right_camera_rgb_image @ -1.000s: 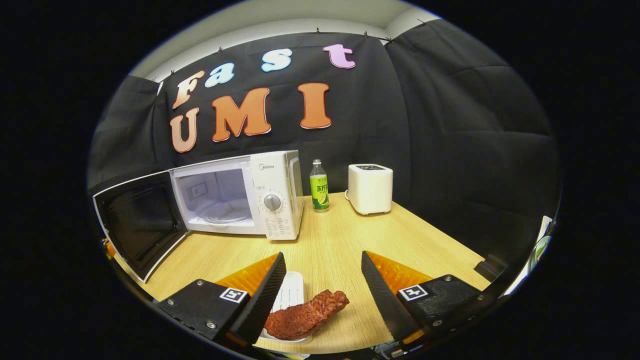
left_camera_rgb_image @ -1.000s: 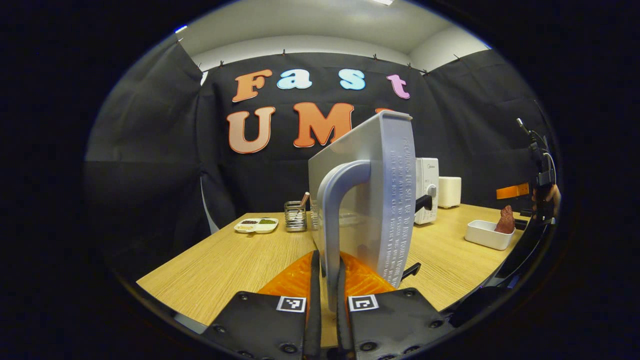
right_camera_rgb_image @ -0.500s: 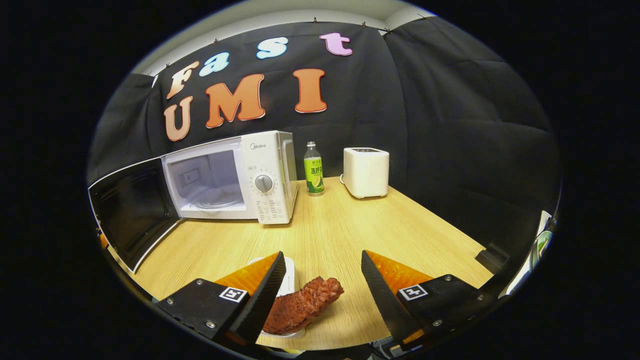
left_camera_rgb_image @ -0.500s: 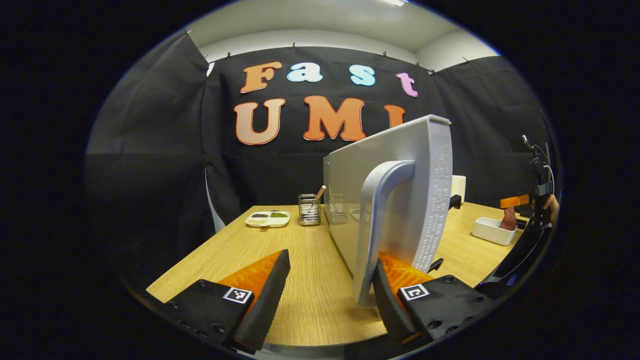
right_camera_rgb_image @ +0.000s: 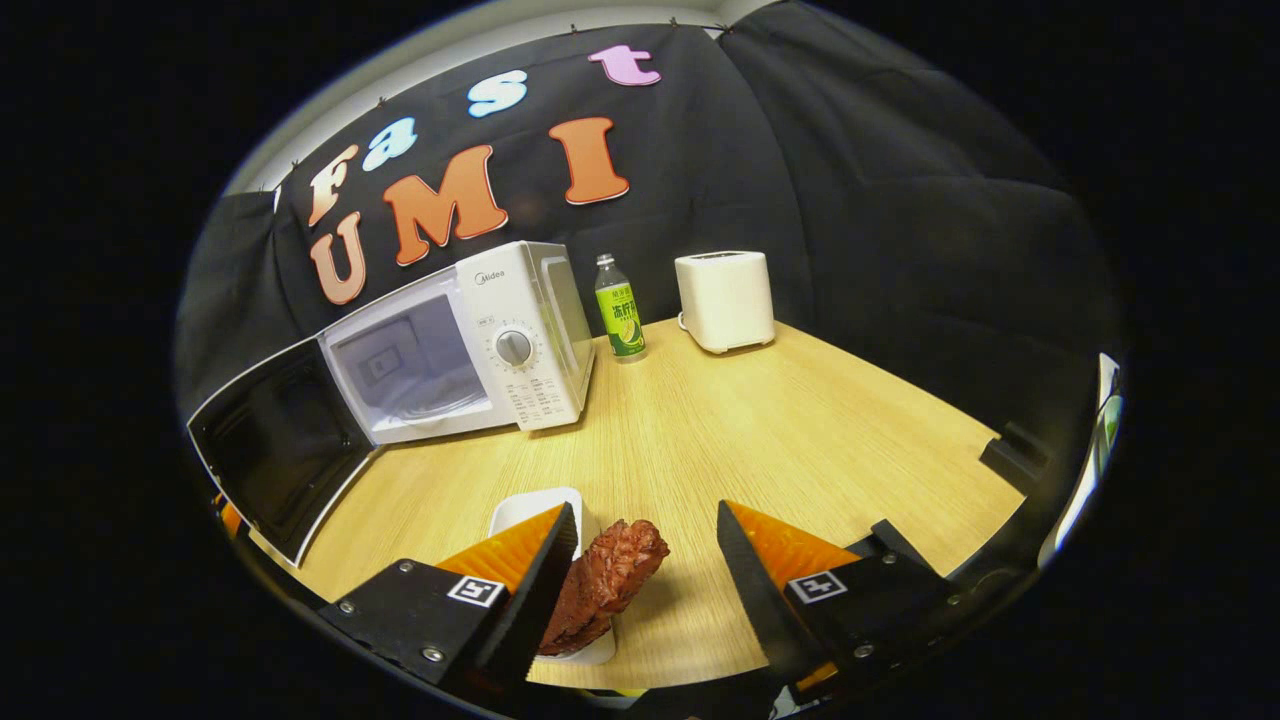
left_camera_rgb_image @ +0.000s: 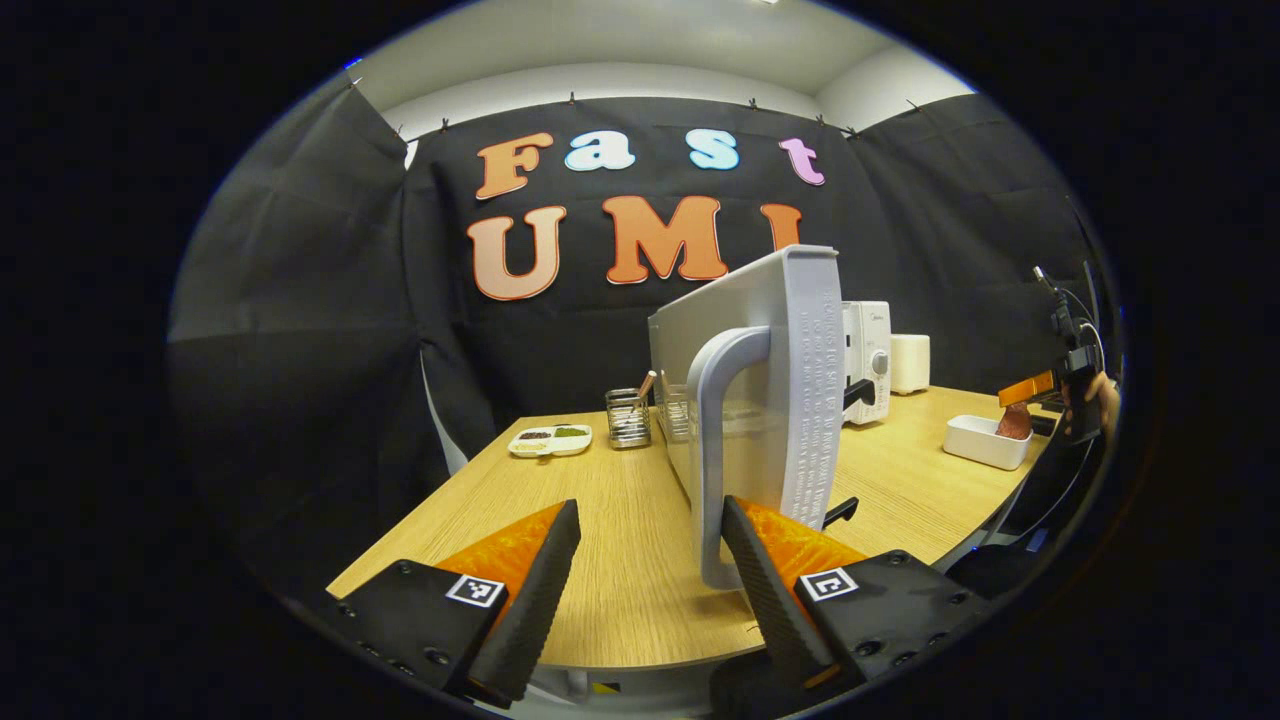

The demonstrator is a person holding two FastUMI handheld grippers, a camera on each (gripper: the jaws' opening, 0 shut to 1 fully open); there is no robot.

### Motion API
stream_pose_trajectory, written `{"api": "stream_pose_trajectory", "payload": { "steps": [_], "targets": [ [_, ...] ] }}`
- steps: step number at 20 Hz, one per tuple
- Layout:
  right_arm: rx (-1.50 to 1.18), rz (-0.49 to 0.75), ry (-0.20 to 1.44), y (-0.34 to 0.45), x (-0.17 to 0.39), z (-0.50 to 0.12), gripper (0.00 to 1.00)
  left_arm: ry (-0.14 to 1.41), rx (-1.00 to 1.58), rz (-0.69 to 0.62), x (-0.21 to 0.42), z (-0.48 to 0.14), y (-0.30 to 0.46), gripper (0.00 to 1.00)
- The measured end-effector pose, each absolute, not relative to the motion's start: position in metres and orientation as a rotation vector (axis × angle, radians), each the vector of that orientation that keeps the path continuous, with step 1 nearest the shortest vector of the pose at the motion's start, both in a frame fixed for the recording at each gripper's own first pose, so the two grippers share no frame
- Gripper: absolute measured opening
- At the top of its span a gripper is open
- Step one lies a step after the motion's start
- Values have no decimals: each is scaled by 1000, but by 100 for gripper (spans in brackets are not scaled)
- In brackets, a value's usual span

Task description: Open the microwave oven with the left hand, put the food in, and close the microwave oven.

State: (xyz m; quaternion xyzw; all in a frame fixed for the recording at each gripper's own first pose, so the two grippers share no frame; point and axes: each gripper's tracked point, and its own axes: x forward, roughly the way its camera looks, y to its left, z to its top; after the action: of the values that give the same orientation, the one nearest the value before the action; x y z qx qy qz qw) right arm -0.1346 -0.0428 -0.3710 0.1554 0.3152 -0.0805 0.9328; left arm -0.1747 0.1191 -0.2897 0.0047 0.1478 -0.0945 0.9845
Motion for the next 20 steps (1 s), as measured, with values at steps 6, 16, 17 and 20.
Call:
{"api": "stream_pose_trajectory", "payload": {
  "steps": [6, 16, 17, 20],
  "targets": [
    [541, -115, 652, -27, -138, -373, 58, 246, -60, -175, -184, -265, 128, 83],
    [753, -92, 613, -15, -129, -365, 22, 240, -46, -47, -175, -260, 167, 92],
    [748, -87, 599, -13, -127, -359, 18, 247, -41, -35, -172, -261, 167, 92],
    [640, -79, 571, -8, -120, -352, 15, 259, -21, -16, -162, -269, 165, 92]
  ]
}}
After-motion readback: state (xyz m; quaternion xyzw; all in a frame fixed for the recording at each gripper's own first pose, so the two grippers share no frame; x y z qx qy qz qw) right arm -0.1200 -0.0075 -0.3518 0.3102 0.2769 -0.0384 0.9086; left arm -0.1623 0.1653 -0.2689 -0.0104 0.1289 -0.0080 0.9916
